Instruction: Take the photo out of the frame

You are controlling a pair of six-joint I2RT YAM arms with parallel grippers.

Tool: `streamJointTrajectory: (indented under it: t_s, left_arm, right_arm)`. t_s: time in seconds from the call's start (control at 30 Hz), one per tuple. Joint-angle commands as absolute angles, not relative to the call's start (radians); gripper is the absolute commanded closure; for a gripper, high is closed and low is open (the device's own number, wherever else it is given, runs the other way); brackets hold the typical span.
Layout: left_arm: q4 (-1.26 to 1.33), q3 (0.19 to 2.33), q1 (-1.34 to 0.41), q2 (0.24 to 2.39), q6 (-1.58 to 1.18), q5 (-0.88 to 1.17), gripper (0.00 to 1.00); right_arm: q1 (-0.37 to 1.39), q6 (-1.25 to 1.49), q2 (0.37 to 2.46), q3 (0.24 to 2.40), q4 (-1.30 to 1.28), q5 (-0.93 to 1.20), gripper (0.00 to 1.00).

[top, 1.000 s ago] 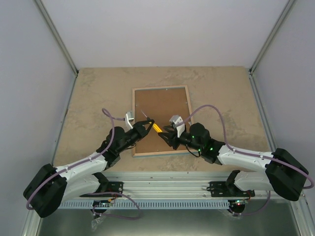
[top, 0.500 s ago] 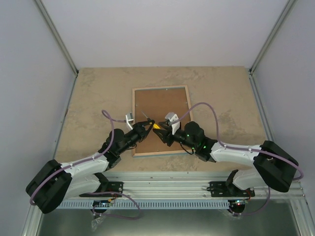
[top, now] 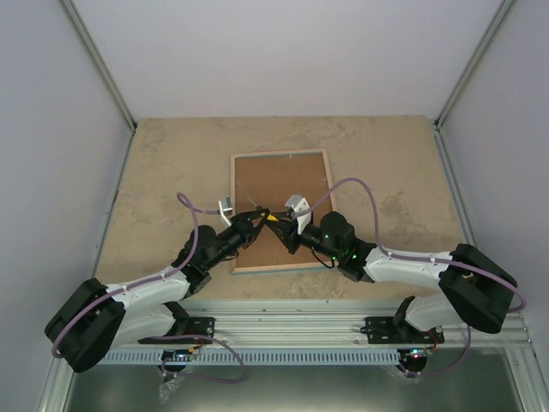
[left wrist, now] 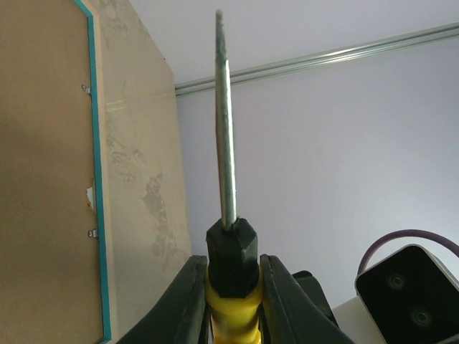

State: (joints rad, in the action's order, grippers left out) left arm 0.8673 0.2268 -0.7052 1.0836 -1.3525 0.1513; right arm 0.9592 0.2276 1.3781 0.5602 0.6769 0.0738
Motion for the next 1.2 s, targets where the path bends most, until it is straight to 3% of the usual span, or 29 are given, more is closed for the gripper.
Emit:
streamJointTrajectory:
  t_s: [0.0,0.1,0.23,0.4,0.63,0.87,1.17]
  left_arm:
    - [0.962,0.217,-0.712,1.086,-1.377,0.148,1.0]
    - [0.94,0.22,-0.712,1.083,-1.373,0.144,1.0]
    - [0.89,0.221,-0.71,1.066,-1.349,0.116,0.85]
    - [0.69,0.257,-0.686,0.987,-1.257,0.06,0.64]
    - [0.307,0.34,-0.608,0.849,-1.072,-0.027,0.43]
    - [0.02,0.451,-0.507,0.861,-0.855,-0.132,0.33]
    - [-0.035,0.498,-0.344,1.018,-0.73,-0.038,0.28]
  right_arm:
    - [0.965,0.21,1.387,0.581,0.718,0.056,0.78]
    - [0.965,0.207,1.38,0.58,0.708,0.056,0.88]
    - [0.965,0.202,1.367,0.582,0.671,0.055,0.99]
    - [0.964,0.187,1.334,0.589,0.598,0.034,1.0]
    - [0.945,0.141,1.316,0.626,0.459,0.011,0.99]
    - [0.925,0.099,1.336,0.675,0.395,0.05,1.0]
    - [0.904,0.027,1.425,0.785,0.282,0.111,1.0]
